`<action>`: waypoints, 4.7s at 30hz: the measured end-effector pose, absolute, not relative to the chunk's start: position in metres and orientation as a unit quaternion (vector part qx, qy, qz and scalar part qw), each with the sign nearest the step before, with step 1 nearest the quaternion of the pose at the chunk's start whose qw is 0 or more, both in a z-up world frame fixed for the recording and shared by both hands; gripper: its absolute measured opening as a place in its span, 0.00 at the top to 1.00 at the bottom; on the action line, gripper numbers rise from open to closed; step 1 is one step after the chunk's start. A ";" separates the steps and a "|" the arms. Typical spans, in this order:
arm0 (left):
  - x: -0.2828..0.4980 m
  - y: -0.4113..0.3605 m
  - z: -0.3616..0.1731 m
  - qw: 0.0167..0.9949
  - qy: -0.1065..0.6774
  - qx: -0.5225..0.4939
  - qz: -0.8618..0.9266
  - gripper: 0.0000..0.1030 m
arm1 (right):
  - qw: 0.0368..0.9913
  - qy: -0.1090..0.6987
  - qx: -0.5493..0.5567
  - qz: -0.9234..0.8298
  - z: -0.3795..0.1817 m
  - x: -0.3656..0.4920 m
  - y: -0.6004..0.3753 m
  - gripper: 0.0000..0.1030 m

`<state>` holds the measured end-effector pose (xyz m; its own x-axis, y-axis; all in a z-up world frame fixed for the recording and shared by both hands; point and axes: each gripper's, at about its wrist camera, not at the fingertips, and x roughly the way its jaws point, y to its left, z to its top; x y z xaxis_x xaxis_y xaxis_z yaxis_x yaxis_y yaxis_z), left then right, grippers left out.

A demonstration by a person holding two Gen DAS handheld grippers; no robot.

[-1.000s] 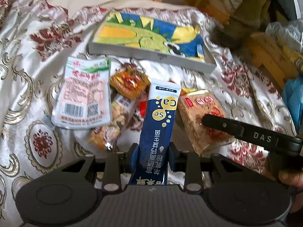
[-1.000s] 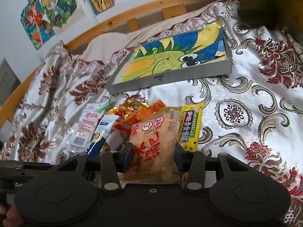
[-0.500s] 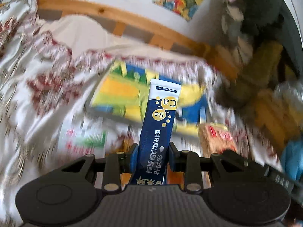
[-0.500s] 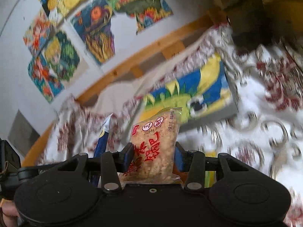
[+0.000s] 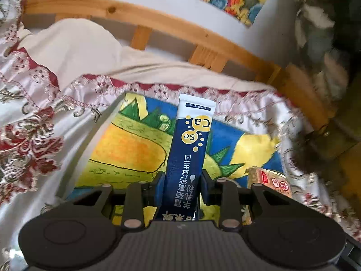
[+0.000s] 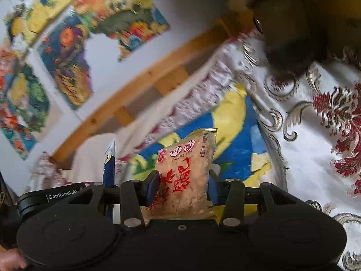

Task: Organize snacks
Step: 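Carry both snacks into the dinosaur tray and open both tools, then lift both open tools away from the tray back over the snacks, then move left tool to mixed-nut bag while right tool approaches yellow stick snack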

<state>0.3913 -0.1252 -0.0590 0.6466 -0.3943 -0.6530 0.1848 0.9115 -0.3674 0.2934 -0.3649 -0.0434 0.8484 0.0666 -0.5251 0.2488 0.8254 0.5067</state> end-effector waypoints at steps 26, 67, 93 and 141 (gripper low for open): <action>0.376 -0.131 -0.060 0.911 0.390 -0.087 -0.098 0.19 | 0.931 0.286 0.212 -0.081 -0.045 0.289 -0.351 0.35; 0.044 -0.020 0.031 0.971 0.236 -0.003 -0.045 0.00 | 0.980 0.179 0.078 -0.030 0.045 -0.039 -0.255 0.01; 0.037 -0.020 -0.011 0.935 0.352 0.043 -0.031 0.00 | 0.958 0.287 0.013 -0.020 0.018 -0.024 -0.229 0.01; 0.178 -0.071 -0.062 0.884 0.350 0.153 -0.268 0.00 | 0.892 0.447 0.064 0.002 -0.050 0.171 -0.291 0.04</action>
